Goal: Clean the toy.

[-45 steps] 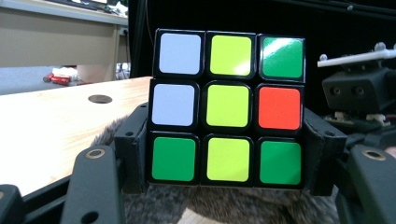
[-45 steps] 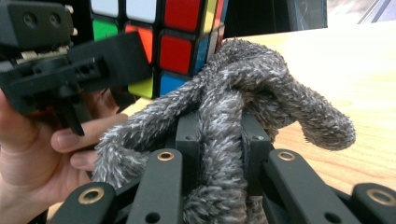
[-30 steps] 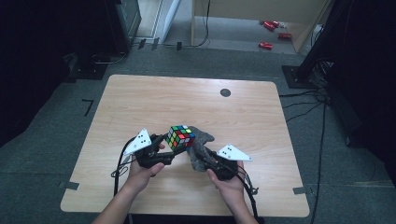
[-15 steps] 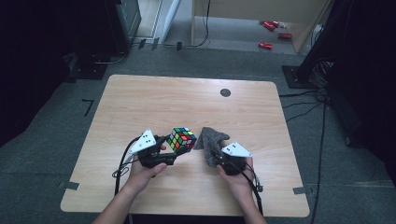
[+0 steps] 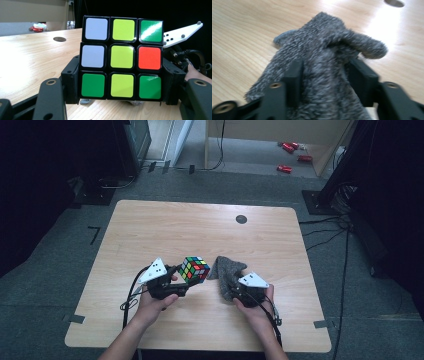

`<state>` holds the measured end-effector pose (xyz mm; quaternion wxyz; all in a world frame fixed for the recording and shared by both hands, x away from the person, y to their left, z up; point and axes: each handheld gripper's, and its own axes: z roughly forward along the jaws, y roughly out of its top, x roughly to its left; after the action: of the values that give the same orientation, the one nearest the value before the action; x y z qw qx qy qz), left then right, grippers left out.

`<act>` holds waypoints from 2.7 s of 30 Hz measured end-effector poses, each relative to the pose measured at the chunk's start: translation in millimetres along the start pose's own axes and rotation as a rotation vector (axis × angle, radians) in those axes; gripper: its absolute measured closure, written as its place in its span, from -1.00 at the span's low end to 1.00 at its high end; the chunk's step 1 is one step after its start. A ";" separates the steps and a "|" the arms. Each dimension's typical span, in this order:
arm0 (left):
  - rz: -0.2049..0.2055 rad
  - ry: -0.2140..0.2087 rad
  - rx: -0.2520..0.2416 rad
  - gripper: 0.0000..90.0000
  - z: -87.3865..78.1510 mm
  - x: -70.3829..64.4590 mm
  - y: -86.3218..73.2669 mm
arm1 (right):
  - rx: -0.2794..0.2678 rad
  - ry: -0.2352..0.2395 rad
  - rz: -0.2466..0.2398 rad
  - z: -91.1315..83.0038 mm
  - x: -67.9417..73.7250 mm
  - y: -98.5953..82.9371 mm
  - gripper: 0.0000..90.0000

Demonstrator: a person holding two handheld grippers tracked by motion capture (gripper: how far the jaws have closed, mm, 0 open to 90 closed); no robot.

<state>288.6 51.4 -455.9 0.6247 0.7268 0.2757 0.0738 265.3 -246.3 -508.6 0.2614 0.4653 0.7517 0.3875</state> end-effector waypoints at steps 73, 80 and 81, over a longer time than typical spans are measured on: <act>-0.124 -0.183 0.182 -0.33 15.3 -1.7 2.5 | -0.490 0.163 -0.567 -26.2 63.3 9.9 -0.25; -0.086 -0.149 0.073 -0.37 0.4 8.5 7.8 | -0.460 0.155 -0.453 -26.2 46.0 10.5 -0.24; -0.053 -0.136 0.051 -0.33 -1.2 8.4 7.8 | -0.454 0.154 -0.434 -26.7 43.2 11.0 -0.24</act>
<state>297.5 56.1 -450.3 0.6250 0.7383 0.2535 0.0006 232.0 -213.4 -485.9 0.3774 0.1930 0.7452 0.5148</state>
